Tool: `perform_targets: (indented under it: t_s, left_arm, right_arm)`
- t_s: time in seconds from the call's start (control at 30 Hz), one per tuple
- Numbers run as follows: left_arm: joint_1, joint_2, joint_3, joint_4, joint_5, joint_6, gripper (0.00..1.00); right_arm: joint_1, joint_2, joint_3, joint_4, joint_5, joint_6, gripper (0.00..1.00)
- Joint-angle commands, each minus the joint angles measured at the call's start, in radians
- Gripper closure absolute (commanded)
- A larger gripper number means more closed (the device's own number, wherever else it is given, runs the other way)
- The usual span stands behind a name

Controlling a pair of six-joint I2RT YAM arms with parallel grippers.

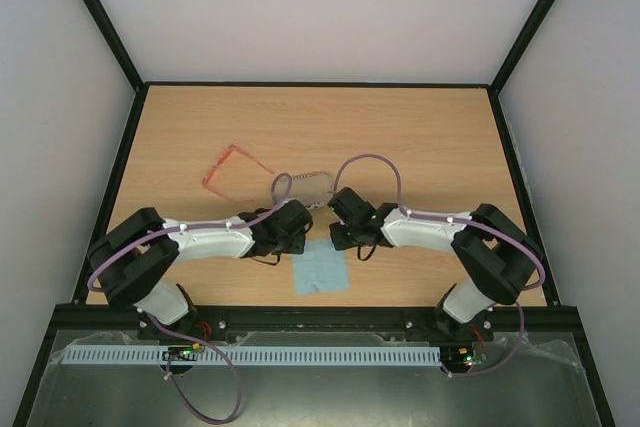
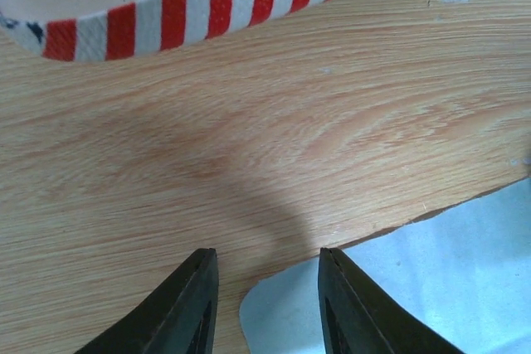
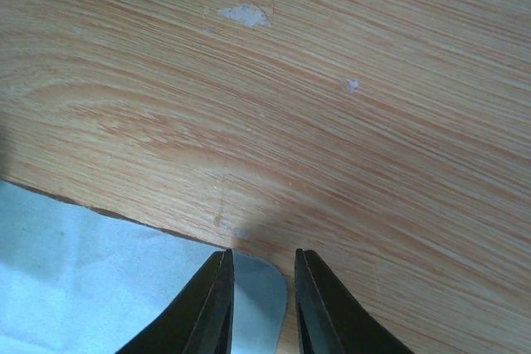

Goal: Organize the sunglasses
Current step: Fold the glasses cleaning cloth at the center of the board.

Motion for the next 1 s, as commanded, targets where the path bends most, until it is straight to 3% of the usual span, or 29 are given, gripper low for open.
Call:
perform_targets:
  t_s: [0.0, 0.5, 0.97]
  left_arm:
    - [-0.018, 0.014, -0.024, -0.04, 0.01, -0.018, 0.65]
    - [-0.021, -0.07, -0.062, -0.085, -0.014, -0.044, 0.59]
    - [-0.027, -0.008, -0.049, -0.052, 0.017, -0.023, 0.71]
  right_arm:
    - [0.02, 0.005, -0.023, 0.008, 0.022, 0.018, 0.8]
    - [0.036, -0.007, -0.041, 0.001, 0.049, 0.035, 0.9]
    - [0.036, -0.019, -0.044, 0.002, 0.053, 0.045, 0.95]
